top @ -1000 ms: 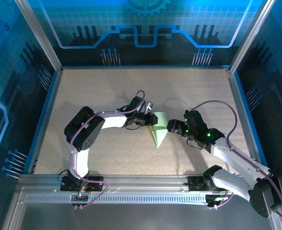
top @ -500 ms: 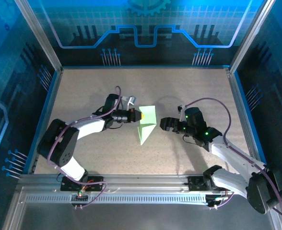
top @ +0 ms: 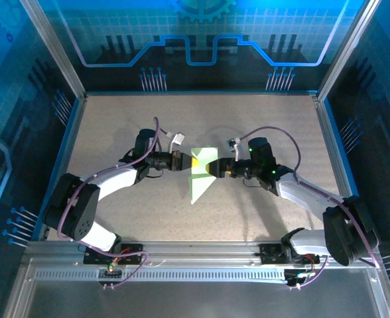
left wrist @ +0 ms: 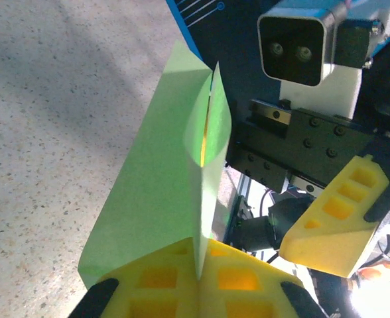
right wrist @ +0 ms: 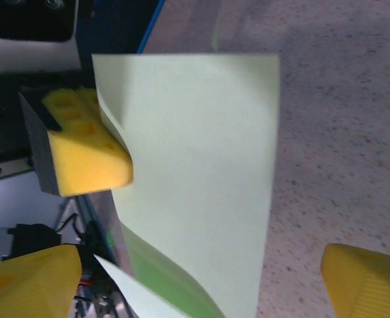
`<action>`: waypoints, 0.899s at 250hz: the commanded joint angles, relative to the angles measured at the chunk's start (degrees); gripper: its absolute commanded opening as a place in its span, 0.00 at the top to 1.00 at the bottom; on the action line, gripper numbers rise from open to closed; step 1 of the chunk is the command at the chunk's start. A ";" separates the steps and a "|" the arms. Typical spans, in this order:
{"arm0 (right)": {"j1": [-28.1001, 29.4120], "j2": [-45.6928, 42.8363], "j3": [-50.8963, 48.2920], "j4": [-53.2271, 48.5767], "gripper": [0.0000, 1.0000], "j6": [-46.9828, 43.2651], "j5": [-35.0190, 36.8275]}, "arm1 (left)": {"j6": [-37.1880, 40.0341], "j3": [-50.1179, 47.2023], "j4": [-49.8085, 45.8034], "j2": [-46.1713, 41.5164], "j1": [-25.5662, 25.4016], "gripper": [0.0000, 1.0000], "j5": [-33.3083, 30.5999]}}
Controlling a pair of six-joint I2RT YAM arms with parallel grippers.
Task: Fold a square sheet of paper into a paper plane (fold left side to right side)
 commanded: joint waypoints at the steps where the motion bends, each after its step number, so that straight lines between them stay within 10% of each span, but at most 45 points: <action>1: -0.90 1.45 2.15 4.12 0.14 -0.12 -5.23 | -0.14 -0.29 1.64 0.65 0.13 0.99 2.84; 125: -2.16 0.94 3.31 1.12 0.66 -0.55 -2.57 | 1.84 0.22 -1.81 1.93 0.08 0.99 0.68; 225: -2.14 4.37 5.56 -1.18 0.91 -1.20 -1.53 | 2.76 0.15 -2.96 2.12 0.17 0.90 -0.12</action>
